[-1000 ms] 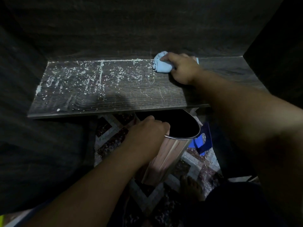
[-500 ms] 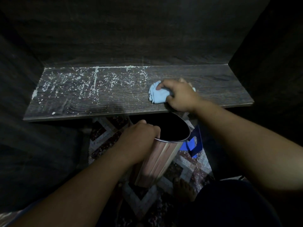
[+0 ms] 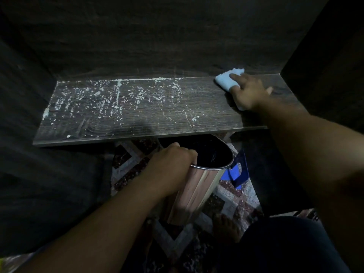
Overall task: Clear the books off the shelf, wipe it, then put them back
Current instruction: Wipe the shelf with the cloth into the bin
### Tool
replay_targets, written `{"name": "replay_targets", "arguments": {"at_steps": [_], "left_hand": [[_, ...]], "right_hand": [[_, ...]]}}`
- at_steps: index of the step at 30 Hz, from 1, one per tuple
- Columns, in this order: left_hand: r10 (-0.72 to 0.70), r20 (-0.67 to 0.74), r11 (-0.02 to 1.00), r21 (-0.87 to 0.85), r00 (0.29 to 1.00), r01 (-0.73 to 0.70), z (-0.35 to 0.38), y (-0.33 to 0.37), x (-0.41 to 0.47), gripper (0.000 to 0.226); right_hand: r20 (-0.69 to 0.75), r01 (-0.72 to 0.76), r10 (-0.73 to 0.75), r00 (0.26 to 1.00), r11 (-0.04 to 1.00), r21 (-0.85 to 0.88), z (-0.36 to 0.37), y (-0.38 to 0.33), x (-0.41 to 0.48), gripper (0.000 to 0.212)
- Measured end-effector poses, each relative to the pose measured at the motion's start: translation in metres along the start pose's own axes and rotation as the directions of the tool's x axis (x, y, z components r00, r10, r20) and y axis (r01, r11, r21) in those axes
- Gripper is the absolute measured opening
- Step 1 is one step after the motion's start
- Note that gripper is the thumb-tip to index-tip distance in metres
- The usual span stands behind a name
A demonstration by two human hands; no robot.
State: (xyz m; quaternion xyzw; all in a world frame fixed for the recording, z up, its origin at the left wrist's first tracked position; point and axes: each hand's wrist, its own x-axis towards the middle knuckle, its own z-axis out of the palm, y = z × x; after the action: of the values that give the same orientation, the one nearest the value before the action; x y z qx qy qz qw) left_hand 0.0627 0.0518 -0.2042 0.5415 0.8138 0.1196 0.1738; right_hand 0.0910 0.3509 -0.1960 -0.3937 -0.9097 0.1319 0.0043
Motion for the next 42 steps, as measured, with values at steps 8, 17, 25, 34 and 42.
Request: {"name": "replay_targets", "arguments": {"at_steps": [8,17,25,34,42], "left_hand": [[0.019,-0.013,0.999,0.028,1.0,-0.018,0.001,-0.004,-0.001,0.022],[0.026,-0.058,0.999,0.026,0.998,-0.024,0.008,-0.001,-0.013,0.021],[-0.016,-0.031,0.999,0.03,0.999,0.017,0.017,0.0,-0.029,0.029],[-0.071,-0.025,0.996,0.048,0.997,0.072,0.018,-0.004,-0.027,0.032],[-0.063,-0.044,0.998,0.011,0.997,0.063,0.019,-0.011,-0.025,0.031]], "right_hand": [[-0.037,0.331,-0.333,0.942,0.942,-0.044,0.034,-0.031,-0.025,0.054],[0.093,0.54,-0.532,0.841,0.835,-0.107,0.036,-0.043,-0.095,0.059],[0.201,0.599,-0.564,0.801,0.767,-0.232,0.018,-0.036,-0.148,0.055],[-0.049,0.408,-0.405,0.913,0.907,0.107,-0.016,-0.05,-0.131,0.05],[0.05,0.313,-0.31,0.95,0.943,-0.109,0.042,-0.074,-0.099,0.054]]}}
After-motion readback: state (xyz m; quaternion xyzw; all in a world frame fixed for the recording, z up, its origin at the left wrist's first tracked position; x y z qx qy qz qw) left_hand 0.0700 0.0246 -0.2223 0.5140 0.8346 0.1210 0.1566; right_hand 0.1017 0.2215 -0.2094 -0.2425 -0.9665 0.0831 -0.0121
